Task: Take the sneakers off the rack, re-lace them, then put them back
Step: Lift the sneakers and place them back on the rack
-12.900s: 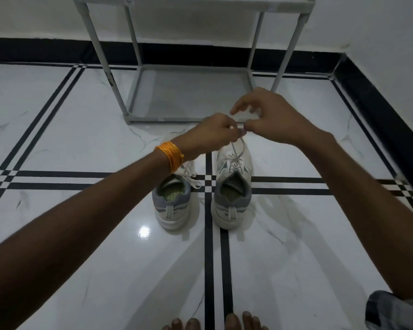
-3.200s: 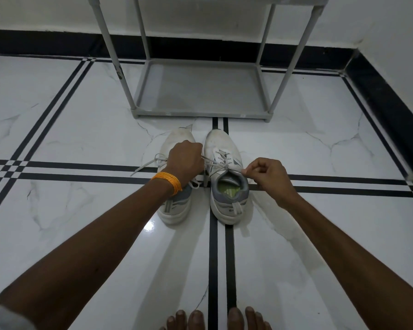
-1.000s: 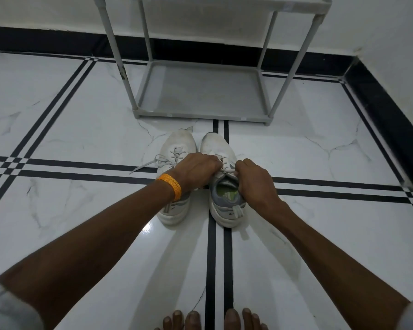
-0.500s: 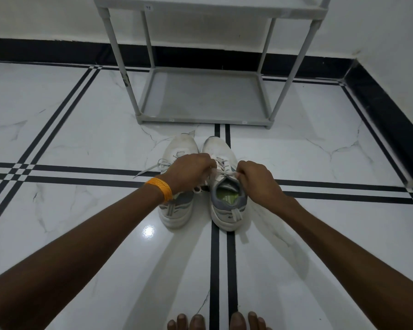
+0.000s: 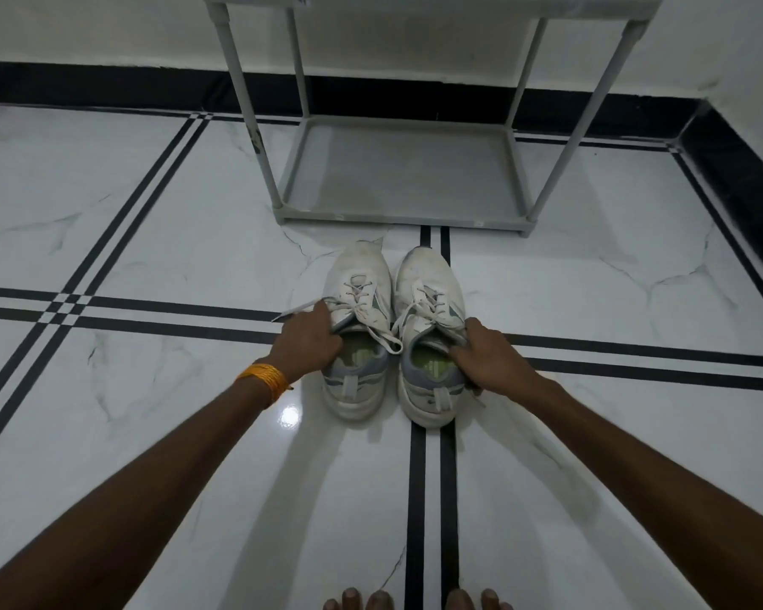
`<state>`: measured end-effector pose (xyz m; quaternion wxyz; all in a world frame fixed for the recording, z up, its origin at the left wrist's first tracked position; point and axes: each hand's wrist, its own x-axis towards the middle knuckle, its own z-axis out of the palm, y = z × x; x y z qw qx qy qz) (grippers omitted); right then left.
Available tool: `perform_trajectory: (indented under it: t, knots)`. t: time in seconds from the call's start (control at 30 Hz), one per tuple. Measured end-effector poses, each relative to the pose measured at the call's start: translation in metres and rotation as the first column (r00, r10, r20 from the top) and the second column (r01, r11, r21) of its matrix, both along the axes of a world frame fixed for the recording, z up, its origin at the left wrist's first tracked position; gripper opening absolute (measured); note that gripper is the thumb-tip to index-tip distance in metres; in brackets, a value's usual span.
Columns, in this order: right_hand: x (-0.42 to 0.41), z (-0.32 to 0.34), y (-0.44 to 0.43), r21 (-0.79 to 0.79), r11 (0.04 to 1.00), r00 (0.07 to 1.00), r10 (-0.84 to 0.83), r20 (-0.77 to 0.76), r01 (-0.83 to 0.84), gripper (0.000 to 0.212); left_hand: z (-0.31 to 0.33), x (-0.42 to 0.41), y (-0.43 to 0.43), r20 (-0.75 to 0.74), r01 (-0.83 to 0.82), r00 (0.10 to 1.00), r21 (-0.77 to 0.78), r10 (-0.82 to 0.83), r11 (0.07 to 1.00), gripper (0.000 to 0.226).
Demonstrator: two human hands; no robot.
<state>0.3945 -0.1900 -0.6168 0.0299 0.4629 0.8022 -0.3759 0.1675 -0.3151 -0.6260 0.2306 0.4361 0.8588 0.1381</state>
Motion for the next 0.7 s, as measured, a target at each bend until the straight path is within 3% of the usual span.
perform_trajectory:
  t: [0.13,0.3,0.7]
  knots:
    - [0.001,-0.009,-0.002,0.105,0.994,0.995,-0.024,-0.092,0.033,0.016,-0.009,0.002,0.006,0.014,0.052,0.998,0.14,-0.055,0.989,0.04]
    - [0.001,0.015,0.002,0.198,0.98,0.989,0.007,-0.145,0.022,0.021,0.015,0.006,0.003,0.011,0.064,0.998,0.175,-0.067,0.982,0.058]
    - [0.015,0.208,-0.014,0.109,0.99,0.978,-0.061,-0.201,0.084,0.028,0.206,0.02,-0.011,0.114,0.047,0.991,0.167,-0.067,0.985,0.059]
